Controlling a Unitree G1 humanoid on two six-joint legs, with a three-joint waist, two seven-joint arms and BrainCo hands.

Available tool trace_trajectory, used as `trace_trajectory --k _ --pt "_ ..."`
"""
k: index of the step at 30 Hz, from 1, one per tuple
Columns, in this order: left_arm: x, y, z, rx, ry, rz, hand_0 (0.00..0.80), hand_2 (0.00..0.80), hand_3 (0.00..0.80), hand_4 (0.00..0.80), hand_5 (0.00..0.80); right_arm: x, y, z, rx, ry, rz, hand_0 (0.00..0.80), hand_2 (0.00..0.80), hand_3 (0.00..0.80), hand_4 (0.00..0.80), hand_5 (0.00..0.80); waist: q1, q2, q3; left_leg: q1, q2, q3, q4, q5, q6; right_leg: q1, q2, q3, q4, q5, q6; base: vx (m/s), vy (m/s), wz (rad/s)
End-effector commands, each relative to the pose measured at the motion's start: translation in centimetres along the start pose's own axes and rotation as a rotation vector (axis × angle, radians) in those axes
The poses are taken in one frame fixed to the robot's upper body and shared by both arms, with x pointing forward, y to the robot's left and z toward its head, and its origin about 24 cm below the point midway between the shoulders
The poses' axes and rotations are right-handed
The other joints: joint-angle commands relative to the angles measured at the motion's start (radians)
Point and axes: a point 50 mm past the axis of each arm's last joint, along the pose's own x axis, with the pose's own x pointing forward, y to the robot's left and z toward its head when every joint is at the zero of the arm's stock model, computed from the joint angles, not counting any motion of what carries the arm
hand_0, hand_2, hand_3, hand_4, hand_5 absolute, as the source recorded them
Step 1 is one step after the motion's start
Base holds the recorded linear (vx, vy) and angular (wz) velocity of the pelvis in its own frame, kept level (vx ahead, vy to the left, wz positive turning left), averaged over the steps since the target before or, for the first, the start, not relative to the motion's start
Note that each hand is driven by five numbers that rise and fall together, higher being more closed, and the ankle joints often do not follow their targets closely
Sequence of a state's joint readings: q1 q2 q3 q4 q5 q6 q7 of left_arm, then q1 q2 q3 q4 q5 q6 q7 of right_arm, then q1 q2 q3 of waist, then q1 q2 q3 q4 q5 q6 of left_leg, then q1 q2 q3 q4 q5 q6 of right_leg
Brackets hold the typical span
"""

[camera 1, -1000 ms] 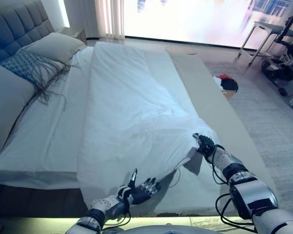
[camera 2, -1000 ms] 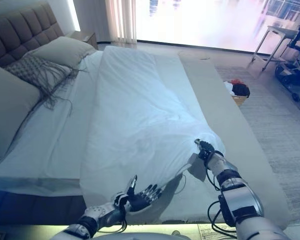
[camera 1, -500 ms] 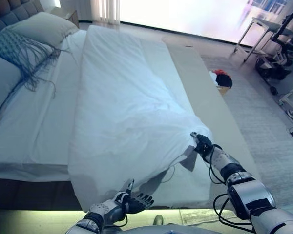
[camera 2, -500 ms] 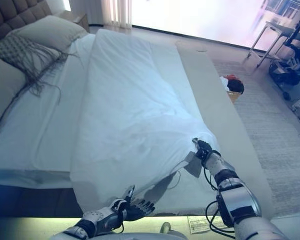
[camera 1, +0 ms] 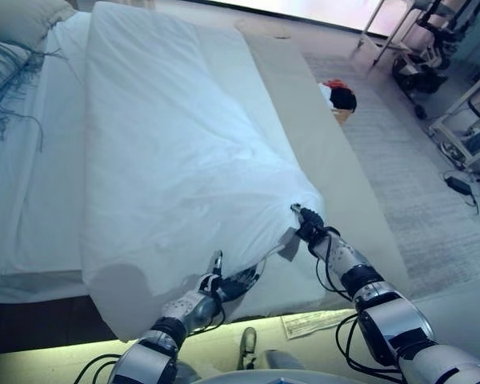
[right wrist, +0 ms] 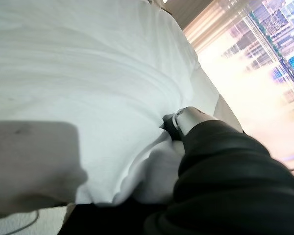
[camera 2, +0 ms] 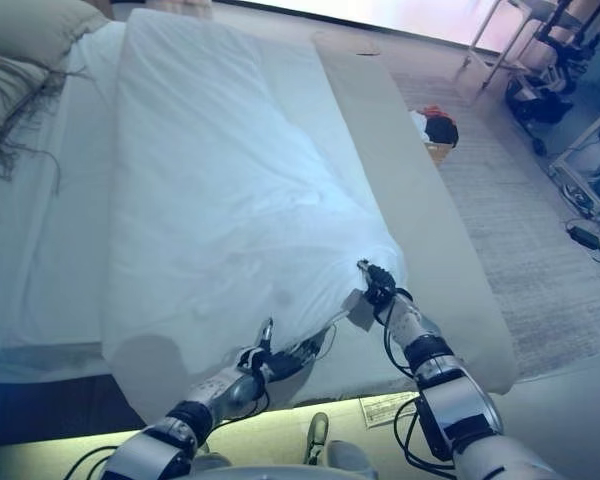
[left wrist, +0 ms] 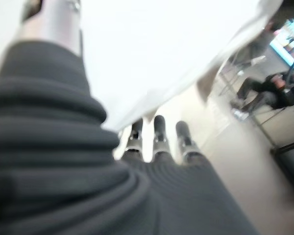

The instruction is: Make the bed neatly

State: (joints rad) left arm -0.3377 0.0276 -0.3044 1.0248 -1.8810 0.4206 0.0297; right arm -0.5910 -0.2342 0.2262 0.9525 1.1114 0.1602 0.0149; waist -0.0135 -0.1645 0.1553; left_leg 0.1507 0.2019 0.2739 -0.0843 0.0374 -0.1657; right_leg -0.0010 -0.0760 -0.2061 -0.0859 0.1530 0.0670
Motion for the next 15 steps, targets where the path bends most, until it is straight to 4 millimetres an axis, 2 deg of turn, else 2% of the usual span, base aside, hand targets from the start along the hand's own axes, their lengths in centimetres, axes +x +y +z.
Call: trace_trajectory --k 1,9,12,15 --pt "2.6 -4.7 -5.5 0.011 0.146 -0.129 0.0 0.0 0.0 0.0 0.0 0.1 4.0 4.3 -0.039 -0.15 0.142 0.8 0.8 0.8 0.8 0.8 -0.025 0.028 -0.001 -0.052 0.024 0.003 -0.003 0.035 0.033 0.092 -0.026 -0.012 0.034 -0.083 0.04 0.005 0.032 -0.2" --pt "3.5 -6.5 -9.0 0.046 0.219 -0.206 0.0 0.0 0.0 0.0 0.0 0.3 5.3 4.0 -0.076 -0.124 0.169 0.8 0.8 0.8 0.8 0.8 -0.063 0.056 -0.005 -0.038 0.022 0.031 -0.001 0.034 0.026 0.09 -0.038 0.007 0.045 -0.093 0.043 -0.001 0.047 -0.09" --pt "3.6 -6.8 -9.7 0.052 0.22 -0.233 0.0 0.0 0.0 0.0 0.0 0.4 5.6 4.1 -0.09 -0.117 0.173 0.8 0.8 0.8 0.8 0.8 -0.073 0.061 -0.01 -0.032 0.02 0.041 -0.002 0.034 0.024 0.092 -0.041 0.011 0.046 -0.095 0.042 0.007 0.045 -0.06" --pt "3.7 -7.2 -9.4 0.043 0.182 -0.259 0.0 0.0 0.0 0.0 0.0 0.5 5.4 4.3 -0.108 -0.107 0.169 0.8 0.8 0.8 0.8 0.8 -0.082 0.068 -0.017 -0.023 0.02 0.051 -0.002 0.034 0.021 0.096 -0.044 0.013 0.044 -0.096 0.042 0.014 0.044 -0.04"
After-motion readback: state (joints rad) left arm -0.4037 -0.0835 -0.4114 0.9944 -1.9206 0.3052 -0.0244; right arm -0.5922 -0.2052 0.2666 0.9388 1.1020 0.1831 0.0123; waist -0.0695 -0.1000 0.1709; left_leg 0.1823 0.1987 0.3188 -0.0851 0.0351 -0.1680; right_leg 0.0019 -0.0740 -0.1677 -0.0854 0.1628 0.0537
